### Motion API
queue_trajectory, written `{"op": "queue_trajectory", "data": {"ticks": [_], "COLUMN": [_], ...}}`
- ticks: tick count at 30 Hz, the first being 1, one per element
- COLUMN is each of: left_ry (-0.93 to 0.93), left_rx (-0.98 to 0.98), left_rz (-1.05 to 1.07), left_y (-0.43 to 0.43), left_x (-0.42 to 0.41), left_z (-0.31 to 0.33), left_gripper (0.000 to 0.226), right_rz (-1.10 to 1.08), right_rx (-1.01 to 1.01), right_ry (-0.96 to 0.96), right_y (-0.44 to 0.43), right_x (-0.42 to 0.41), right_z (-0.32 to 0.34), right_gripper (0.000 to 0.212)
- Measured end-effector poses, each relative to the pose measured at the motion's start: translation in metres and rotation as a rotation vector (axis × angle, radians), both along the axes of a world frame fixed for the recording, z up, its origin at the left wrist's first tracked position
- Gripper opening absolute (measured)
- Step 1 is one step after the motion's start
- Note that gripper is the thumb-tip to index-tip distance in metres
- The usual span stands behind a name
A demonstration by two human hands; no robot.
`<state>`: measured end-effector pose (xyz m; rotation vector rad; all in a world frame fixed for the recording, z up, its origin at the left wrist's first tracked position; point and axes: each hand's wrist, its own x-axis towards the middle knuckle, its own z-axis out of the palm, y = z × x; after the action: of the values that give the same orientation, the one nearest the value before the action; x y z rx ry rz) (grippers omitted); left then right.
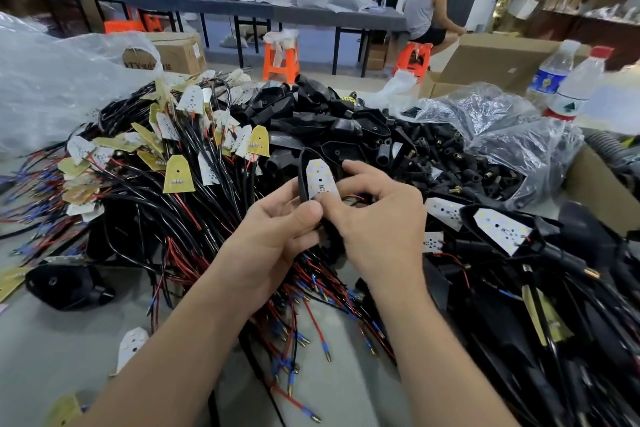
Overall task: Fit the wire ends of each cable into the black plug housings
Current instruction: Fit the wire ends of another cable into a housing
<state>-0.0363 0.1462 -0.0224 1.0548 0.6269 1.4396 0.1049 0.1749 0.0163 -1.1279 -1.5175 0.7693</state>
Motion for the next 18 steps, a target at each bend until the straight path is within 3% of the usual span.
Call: {"op": "queue_trajectory", "data": {"ticks": [3,7,9,13,18], "left_ry": [-0.036,-0.025,-0.026,-0.023,0.024], "left_rx": [0.003,-0.037,-0.008,-0.036,-0.158], "left_rz": [0.014,0.035,-0.003,0.000,0.020], "left_y": [0.002,0.000,-0.002,-0.004,-0.003], "left_x": [0.000,-0.004,-0.004,-0.007,-0.002], "left_z": [-0.001,-0.001,0.001,0.005,0.006], "left_gripper": [0.048,0.046,0.047,0.044,0.039], "right_rz": [-0.018,0.012,0.042,0.191,-0.055], "right_rx": [0.118,0.156,0.112,-0.084,0.157], "right_ry": [0.079,0.064,0.008,0.100,0.133], "right_y": [-0.005,-0.006,-0.001,0.008,-0.002], "right_x": [-0.008,-0.012,-0.010,0.000,-0.008], "right_z": [-0.007,-0.007,-0.005,-0.001,-0.008], "right_gripper": [0.028,0.011,0.015,0.018,0.028]}}
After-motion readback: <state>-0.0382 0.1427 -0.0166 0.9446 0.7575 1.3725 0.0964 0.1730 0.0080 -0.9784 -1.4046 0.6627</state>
